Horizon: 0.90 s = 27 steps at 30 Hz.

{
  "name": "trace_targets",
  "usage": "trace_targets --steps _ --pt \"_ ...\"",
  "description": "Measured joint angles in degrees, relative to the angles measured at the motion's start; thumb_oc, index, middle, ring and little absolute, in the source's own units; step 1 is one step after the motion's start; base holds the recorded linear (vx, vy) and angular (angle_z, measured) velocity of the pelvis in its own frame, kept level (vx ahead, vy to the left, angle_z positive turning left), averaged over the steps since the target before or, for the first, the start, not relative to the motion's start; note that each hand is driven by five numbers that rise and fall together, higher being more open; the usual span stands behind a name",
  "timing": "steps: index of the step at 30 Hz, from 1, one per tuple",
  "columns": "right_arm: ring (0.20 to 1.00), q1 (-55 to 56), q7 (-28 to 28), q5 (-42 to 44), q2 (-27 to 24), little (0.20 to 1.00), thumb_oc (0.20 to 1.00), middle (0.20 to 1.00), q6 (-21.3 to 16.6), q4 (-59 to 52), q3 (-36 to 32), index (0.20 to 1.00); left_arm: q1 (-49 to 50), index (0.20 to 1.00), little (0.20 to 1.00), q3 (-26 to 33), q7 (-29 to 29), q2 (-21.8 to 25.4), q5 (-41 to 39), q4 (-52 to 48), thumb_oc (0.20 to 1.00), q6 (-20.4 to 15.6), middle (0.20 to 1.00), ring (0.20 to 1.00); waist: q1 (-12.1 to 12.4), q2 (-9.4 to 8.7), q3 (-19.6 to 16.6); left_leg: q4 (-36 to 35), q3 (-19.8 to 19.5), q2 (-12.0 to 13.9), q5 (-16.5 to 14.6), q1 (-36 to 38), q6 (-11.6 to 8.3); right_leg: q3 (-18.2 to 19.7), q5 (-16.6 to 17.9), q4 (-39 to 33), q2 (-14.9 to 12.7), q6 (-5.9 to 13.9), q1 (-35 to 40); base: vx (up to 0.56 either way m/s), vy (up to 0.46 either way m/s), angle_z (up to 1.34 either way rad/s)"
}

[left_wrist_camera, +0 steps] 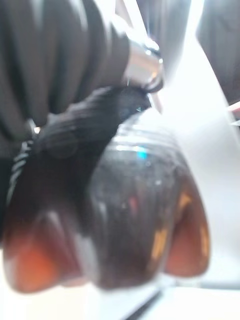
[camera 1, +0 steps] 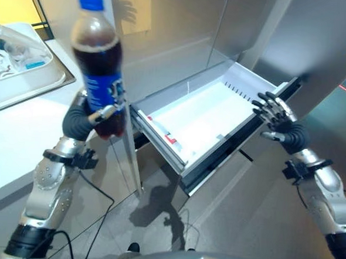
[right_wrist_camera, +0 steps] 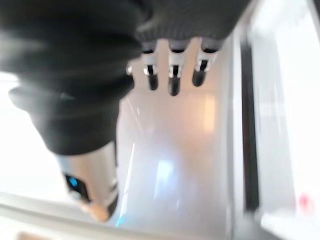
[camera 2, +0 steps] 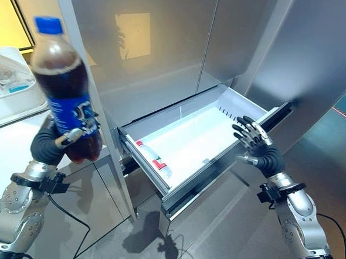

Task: Take the drinks into the refrigerator

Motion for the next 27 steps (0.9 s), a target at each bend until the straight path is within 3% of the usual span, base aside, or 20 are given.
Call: trace_targets --steps 3,9,14,17,27 --pt "1.0 -2.8 3.5 5.2 -1.0 1.0 1.0 1.0 2.7 -0.4 5.1 1.0 -0.2 0.2 0.2 -4.6 -2.9 3.6 0.0 0.0 0.2 1.0 0.2 0.2 0.0 0.04 0.0 0.0 0.2 0.0 0.0 0.2 0.0 0.2 0.0 0.0 0.0 0.01 0.1 -0.02 -0.013 -0.03" --pt "1.0 -11.6 5.9 11.1 -1.2 1.0 1.0 1.0 4.9 0.5 14.2 1.0 -2.0 0.2 0.2 -14.8 -6.4 6.1 -1.4 0.1 0.2 3.5 0.2 0.2 0.0 0.16 0.3 0.0 1.4 0.0 0.0 0.9 -0.01 1.6 0.4 0.0 0.1 -0.04 0.0 -0.01 -0.01 -0.11" --pt "1.0 -18.3 5.6 12.7 5.0 1.0 1.0 1.0 5.2 2.8 18.8 1.0 -4.2 0.2 0.2 -21.2 -8.7 7.1 -1.5 0.2 0.2 5.5 0.2 0.2 0.0 0.28 0.4 -0.1 3.2 0.1 -0.2 2.0 0.13 3.4 0.8 0.0 0.2 -0.09 0.0 -0.01 -0.005 -0.16" --pt "1.0 -19.5 5.4 13.3 9.1 1.0 1.0 1.0 5.2 3.0 20.4 1.0 -4.8 0.2 0.2 -22.8 -9.1 6.8 -1.3 0.2 0.2 6.3 0.2 0.2 0.1 0.52 0.5 -0.1 4.4 0.1 -0.3 2.2 0.17 4.5 1.3 0.0 0.2 -0.12 -0.5 0.01 0.003 -0.22" --pt "1.0 -19.5 5.4 13.0 15.5 1.0 1.0 1.0 5.4 8.6 24.0 1.0 -4.9 0.2 0.2 -22.9 -9.3 2.8 -1.2 1.0 0.2 7.0 0.2 0.2 -0.1 0.99 0.6 -0.1 6.2 0.2 -0.3 2.9 0.32 6.2 2.0 -0.2 0.2 -0.19 -0.7 0.01 -0.007 -0.11"
